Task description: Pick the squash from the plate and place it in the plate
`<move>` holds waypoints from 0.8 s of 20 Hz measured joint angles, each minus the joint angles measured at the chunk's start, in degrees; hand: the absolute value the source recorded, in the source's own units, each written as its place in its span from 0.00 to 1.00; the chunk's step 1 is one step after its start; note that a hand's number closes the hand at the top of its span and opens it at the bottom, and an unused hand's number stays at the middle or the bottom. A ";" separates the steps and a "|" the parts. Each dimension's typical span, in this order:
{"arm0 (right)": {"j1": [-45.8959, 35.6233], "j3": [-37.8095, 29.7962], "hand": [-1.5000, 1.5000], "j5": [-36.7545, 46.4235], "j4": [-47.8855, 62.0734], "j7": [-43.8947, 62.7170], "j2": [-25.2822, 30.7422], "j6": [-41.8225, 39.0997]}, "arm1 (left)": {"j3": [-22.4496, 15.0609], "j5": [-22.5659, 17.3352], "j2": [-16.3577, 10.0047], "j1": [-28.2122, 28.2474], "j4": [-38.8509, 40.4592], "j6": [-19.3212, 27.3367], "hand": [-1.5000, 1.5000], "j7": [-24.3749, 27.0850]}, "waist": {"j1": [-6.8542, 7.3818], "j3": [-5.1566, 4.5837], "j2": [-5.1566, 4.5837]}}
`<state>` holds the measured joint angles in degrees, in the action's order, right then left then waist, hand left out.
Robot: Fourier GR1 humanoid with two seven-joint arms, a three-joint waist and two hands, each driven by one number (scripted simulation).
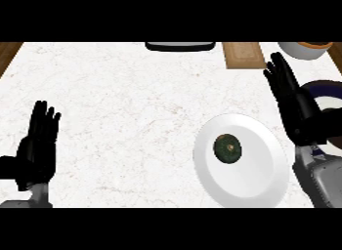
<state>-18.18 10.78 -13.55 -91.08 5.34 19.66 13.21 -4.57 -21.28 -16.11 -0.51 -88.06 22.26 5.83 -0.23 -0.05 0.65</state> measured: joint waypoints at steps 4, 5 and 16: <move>1.29 -3.99 1.00 2.37 -2.76 -0.98 2.52 2.73 | -2.50 1.36 -0.89 1.31 2.52 -1.60 0.50 -3.30 | -0.67 0.04 -0.32; 1.34 -5.47 1.00 3.18 -3.78 -1.02 3.70 3.87 | -3.36 1.47 -1.39 2.05 3.50 -2.51 0.50 -4.44 | -1.13 0.03 -0.32; 19.00 -12.64 0.00 19.68 -9.23 -7.38 3.40 25.75 | -9.41 1.98 -1.58 1.95 5.59 -8.06 0.50 -11.91 | -2.21 0.12 -0.33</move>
<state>0.82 -1.86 6.13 -100.31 -2.04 23.07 38.96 -13.97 -19.30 -17.69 1.44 -82.47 14.19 -6.08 -2.44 0.07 0.31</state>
